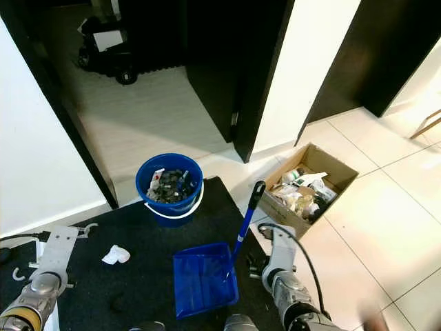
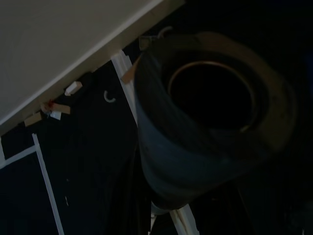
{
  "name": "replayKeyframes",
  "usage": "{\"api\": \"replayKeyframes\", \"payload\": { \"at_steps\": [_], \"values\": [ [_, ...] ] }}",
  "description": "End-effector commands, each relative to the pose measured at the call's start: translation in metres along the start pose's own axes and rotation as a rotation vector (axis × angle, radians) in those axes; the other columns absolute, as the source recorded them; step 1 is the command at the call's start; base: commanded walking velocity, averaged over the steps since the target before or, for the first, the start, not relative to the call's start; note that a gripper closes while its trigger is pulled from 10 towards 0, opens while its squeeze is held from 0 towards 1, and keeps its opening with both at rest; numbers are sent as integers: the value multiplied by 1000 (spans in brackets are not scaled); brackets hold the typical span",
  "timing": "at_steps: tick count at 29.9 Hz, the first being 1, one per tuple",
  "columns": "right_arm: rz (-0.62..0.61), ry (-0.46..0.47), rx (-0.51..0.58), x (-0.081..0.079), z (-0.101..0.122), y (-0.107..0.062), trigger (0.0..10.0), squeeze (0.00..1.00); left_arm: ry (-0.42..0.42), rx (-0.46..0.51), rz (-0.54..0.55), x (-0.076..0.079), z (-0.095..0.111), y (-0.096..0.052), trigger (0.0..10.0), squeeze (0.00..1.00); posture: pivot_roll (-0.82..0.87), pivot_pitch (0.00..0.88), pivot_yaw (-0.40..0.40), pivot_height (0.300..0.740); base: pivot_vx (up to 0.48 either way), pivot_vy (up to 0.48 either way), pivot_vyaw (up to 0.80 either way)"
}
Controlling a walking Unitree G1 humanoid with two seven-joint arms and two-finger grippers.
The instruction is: Sweep floor
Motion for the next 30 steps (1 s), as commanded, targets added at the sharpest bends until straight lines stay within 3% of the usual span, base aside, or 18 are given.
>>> {"api": "replayKeyframes", "payload": {
  "at_steps": [1,2,3,4,6,7,10,12,13,15,18,19,21,22,24,25,26,30],
  "values": [
    [63,26,68,-11,18,4,10000,0,-25,-67,-35,10,-15,-2,10000,0,129,0,-50,740,0,0,0],
    [63,26,68,-11,18,4,10000,0,-25,-67,-35,10,-15,-2,10000,0,129,0,-50,740,0,0,0],
    [205,23,127,-34,37,8,10000,0,-27,-68,-35,11,-15,-2,10000,0,129,0,-50,740,0,0,0],
    [205,23,127,-34,37,8,10000,0,-27,-68,-35,11,-15,-2,10000,0,129,0,-50,740,0,0,0],
    [552,5,251,-95,83,7,10000,0,-33,-48,-53,13,-10,-2,10000,0,143,0,-56,740,0,0,0],
    [658,-11,292,-115,98,4,10000,0,-42,-31,-68,14,-5,-1,10000,0,145,0,-58,740,0,0,0],
    [699,-39,318,-126,107,2,10000,0,-47,-4,-87,16,1,-1,10000,0,144,0,-60,740,0,0,0],
    [432,-247,208,-109,92,15,10000,0,-1,75,-84,17,16,0,10000,0,132,0,-47,740,0,0,0],
    [432,-247,208,-109,92,15,10000,0,-1,75,-84,17,16,0,10000,0,132,0,-47,740,0,0,0],
    [257,-325,140,-85,74,19,10000,0,35,96,-86,19,20,0,10000,0,126,0,-42,740,0,0,0],
    [65,-181,56,-31,34,12,10000,0,31,114,-79,21,25,0,10000,0,119,0,-36,740,0,0,0],
    [65,-181,56,-31,34,12,10000,0,31,114,-79,21,25,0,10000,0,119,0,-36,740,0,0,0],
    [-70,-89,20,7,8,0,10000,0,-31,165,-62,21,36,0,10000,0,107,0,-32,740,0,0,0],
    [-70,-89,20,7,8,0,10000,0,-31,165,-62,21,36,0,10000,0,107,0,-32,740,0,0,0],
    [-195,8,28,39,-9,-14,10000,0,-142,203,-37,18,46,-1,10000,0,91,0,-13,740,0,0,0],
    [-259,38,50,54,-12,-20,10000,0,-240,208,-17,14,50,0,10000,0,84,0,-6,740,0,0,0],
    [-299,53,65,62,-14,-25,10000,0,-306,209,-3,12,52,0,10000,0,80,0,-2,740,0,0,0],
    [-392,89,132,81,-5,-33,10000,0,-404,248,-47,12,69,0,10000,0,66,0,14,740,0,0,0]
  ]
}}
Point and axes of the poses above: a point about 5 cm out from each wrist's last joint towards the gripper, its own y axis pointing out of the wrist towards the gripper, its own z axis along the axis of the wrist's last joint, x = y × z, the point moved 2 cm from there along y, pointing out of the wrist towards the gripper, and after that the axes turned 3 degrees about -y, right-handed, at the moved point
